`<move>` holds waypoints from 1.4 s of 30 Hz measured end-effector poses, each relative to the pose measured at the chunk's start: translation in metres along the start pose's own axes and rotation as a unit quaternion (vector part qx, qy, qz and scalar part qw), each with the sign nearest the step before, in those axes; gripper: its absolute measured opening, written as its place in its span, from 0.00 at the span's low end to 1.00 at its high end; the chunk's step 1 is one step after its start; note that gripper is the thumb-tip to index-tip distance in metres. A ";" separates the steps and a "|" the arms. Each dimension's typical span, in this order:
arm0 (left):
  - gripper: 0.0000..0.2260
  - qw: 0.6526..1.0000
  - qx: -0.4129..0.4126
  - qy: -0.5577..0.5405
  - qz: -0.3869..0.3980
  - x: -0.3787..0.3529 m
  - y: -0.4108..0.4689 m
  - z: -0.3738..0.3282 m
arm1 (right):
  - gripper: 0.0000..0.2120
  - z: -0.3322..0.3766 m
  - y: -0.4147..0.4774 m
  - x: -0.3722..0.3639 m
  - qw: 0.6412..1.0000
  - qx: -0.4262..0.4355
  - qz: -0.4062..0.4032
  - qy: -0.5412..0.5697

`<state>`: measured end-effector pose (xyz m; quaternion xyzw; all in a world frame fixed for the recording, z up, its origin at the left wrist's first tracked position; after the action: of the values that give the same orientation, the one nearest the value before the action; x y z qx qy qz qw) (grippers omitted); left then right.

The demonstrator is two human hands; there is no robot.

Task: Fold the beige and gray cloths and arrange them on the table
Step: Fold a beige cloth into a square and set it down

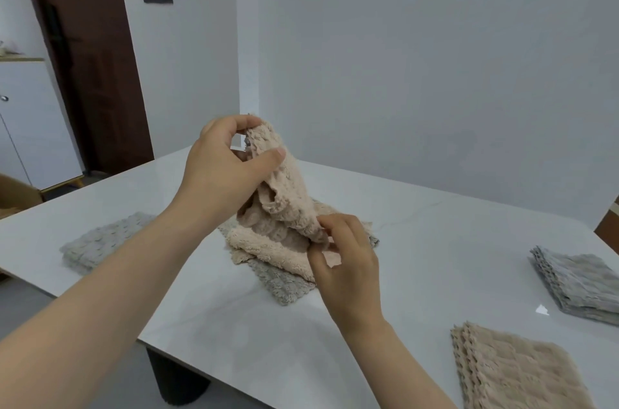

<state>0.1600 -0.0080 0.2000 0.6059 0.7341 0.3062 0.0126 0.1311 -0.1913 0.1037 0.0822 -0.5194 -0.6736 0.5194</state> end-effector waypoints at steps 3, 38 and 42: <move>0.22 0.998 -0.012 0.063 0.009 0.005 -0.002 0.003 | 0.13 0.000 0.000 0.015 0.999 0.026 -0.034 -0.010; 0.25 0.978 -0.081 -0.012 0.190 -0.039 -0.023 0.007 | 0.20 -0.041 0.014 0.011 0.807 -0.387 0.172 0.412; 0.26 0.980 -0.077 0.023 0.181 -0.049 -0.021 0.014 | 0.19 -0.044 0.021 0.029 0.912 -0.319 0.136 0.221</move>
<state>0.1601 -0.0474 0.1617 0.7185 0.5869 0.3731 -0.0136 0.1594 -0.2400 0.1126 -0.0125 -0.1550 -0.6910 0.7060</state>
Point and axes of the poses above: each hand's wrist, its own y-axis towards the middle knuckle, its own x-axis out of the back of the hand, z = x × y, the point moved 7 cm from there along y, towards the middle knuckle, and after that the axes turned 9 degrees about z, right-handed, at the moved point
